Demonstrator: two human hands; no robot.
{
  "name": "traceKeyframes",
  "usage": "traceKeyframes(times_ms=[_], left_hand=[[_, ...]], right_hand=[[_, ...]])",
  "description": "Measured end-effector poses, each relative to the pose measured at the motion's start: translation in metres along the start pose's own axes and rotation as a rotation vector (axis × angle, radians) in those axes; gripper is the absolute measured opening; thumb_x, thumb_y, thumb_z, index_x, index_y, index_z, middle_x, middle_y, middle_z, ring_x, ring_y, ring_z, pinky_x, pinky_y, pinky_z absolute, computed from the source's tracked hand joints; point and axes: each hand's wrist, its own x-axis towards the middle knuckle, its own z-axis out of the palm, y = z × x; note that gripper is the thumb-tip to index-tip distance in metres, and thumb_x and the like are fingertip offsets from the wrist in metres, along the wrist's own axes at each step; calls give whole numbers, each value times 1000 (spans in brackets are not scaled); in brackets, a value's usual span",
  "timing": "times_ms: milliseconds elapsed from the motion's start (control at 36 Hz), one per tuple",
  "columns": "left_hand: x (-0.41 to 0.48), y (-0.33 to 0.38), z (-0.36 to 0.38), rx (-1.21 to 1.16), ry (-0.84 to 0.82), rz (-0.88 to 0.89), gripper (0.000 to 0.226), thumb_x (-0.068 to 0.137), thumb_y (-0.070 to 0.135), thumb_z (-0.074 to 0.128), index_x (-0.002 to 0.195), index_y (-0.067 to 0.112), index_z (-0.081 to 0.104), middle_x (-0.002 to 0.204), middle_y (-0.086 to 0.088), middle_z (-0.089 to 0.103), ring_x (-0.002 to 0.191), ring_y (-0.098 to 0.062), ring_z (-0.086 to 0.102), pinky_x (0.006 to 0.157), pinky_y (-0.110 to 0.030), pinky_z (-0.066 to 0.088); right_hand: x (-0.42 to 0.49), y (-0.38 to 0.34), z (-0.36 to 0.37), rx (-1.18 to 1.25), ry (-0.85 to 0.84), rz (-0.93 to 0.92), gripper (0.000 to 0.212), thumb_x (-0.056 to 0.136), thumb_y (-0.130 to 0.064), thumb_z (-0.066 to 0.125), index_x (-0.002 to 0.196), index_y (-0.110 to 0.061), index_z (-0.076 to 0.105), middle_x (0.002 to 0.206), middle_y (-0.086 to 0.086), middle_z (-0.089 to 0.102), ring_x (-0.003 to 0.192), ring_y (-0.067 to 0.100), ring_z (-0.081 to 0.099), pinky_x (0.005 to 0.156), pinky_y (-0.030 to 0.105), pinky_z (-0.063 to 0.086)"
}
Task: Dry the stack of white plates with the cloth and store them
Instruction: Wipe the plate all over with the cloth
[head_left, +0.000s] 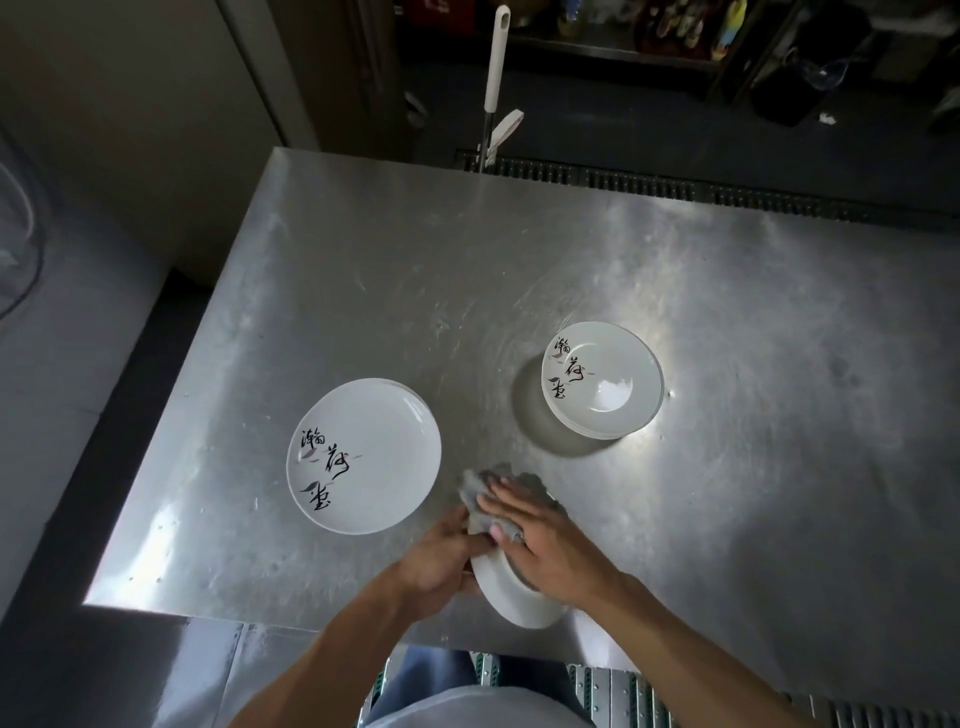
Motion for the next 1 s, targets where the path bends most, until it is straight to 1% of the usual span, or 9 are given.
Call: traceKeyframes(times_ms=[167,361,472,556,611,694,833,917,1000], left_hand=[[2,-12,8,-238,73,46,66,73,10,71,136,8,50,131,-26,63,121,-49,59,96,-69,48],[-2,2,4,-23,-63,-28,37,96,4,61,133,5,58,113,-14,73,99,-28,71,78,-39,59],[0,2,2,-38,-25,-41,45,92,-1,66,135,12,60,118,-14,71,102,-31,70,82,-43,61],[0,2,2,-24,-49,-44,43,93,0,65,134,12,59,123,-19,70,106,-32,69,87,-47,60],[0,3,3,-16,-49,-48,43,94,3,67,135,13,59,124,-19,69,106,-32,69,92,-51,59],[0,6,4,-29,-59,-52,49,86,6,72,134,16,62,120,-16,71,103,-31,70,89,-48,60],[1,7,7,-2,-54,-49,43,93,1,64,134,12,59,124,-18,71,106,-31,71,88,-45,60],[2,7,12,-43,-31,-41,43,93,0,66,133,12,60,121,-16,72,103,-31,71,82,-42,60],[5,2,17,-113,83,2,49,87,0,71,132,8,56,120,-19,67,96,-31,67,72,-39,59]], right_hand=[[11,-4,-22,235,170,520,43,104,-51,37,146,-44,45,140,2,58,121,24,60,97,30,49],[-6,-11,-9,195,22,176,40,103,-44,47,140,-36,56,151,-24,41,146,0,30,120,21,22],[0,1,-18,102,114,439,40,105,-42,44,143,-35,53,152,-20,43,144,12,38,118,35,32],[-5,-5,-12,95,27,192,43,105,-44,42,144,-32,54,151,-33,33,145,-6,26,118,12,17],[-5,-4,-12,80,-7,141,41,106,-41,42,145,-32,53,155,-22,37,147,-4,25,121,19,18],[-3,2,-19,80,101,419,43,105,-45,40,146,-35,49,150,-13,44,140,7,41,114,27,35],[-13,-7,-10,97,34,96,46,105,-46,39,146,-29,52,157,-18,36,148,-4,23,122,22,19],[-5,4,-20,122,66,346,41,105,-47,37,146,-46,45,151,-11,47,138,10,46,116,33,37],[7,12,-28,217,165,699,50,103,-56,33,136,-30,59,123,9,67,110,27,65,95,38,53]])
